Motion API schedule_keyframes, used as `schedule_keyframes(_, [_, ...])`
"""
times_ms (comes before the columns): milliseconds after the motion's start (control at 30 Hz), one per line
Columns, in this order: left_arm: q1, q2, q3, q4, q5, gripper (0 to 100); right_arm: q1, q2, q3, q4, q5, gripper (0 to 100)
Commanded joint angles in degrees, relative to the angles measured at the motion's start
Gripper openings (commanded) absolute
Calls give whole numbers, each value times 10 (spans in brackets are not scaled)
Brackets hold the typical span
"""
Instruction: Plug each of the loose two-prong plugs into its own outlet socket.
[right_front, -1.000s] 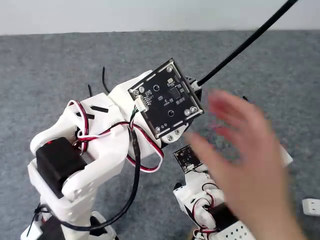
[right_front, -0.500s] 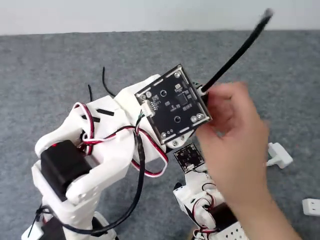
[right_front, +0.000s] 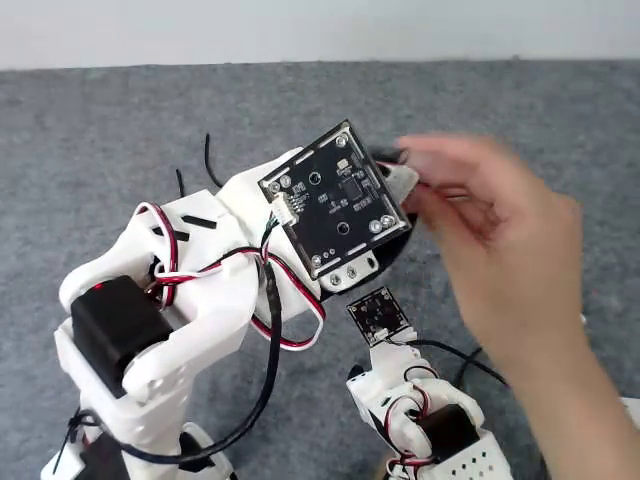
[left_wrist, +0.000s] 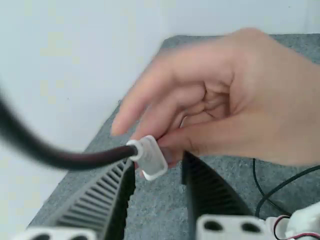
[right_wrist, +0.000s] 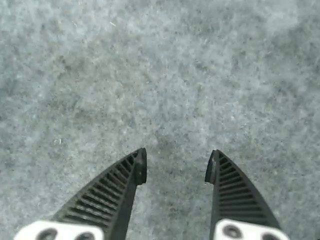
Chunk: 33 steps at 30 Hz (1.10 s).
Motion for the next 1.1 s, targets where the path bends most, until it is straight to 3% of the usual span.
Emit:
schedule_keyframes(0, [10, -8, -1, 6, 4, 170, -1, -6, 10, 2, 10, 199])
schedule_keyframes(200, [60, -10, -3, 6, 4, 170, -1, -6, 10, 2, 10, 199])
schedule_keyframes(333, [60, -7, -1, 5, 4, 166, -1, -6, 10, 2, 10, 199])
schedule_keyframes(567, [60, -7, -2, 2, 4, 73, -1, -6, 10, 2, 10, 199])
schedule_keyframes(1067, [61, -12, -5, 6, 4, 73, -1, -6, 10, 2, 10, 199])
